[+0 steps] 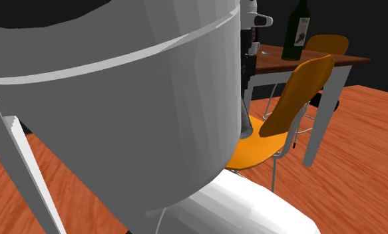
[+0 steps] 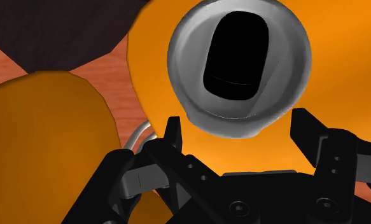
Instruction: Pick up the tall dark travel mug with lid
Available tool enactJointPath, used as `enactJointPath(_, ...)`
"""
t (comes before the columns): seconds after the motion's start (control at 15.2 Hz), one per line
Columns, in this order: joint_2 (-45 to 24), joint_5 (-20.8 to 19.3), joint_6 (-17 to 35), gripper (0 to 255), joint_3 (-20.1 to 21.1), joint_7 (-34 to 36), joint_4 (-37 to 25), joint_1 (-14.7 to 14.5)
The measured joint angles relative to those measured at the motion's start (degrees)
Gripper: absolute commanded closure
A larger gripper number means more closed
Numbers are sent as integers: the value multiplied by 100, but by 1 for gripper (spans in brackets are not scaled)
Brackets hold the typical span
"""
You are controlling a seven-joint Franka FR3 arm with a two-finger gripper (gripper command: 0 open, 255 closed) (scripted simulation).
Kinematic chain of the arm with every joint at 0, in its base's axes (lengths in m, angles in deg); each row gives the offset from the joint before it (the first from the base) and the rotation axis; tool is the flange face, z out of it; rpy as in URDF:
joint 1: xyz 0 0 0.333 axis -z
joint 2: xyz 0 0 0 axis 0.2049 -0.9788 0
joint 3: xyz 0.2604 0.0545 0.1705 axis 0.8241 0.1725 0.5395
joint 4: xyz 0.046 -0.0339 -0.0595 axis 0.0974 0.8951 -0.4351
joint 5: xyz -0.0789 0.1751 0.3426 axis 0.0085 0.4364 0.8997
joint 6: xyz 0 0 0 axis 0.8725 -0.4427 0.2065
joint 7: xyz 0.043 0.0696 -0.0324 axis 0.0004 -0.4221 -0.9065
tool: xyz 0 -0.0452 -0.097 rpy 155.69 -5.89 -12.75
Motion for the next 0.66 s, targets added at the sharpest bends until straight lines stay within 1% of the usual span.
enactJointPath(0.66, 59, -4, -742, 255, -47, -40, -687, 18)
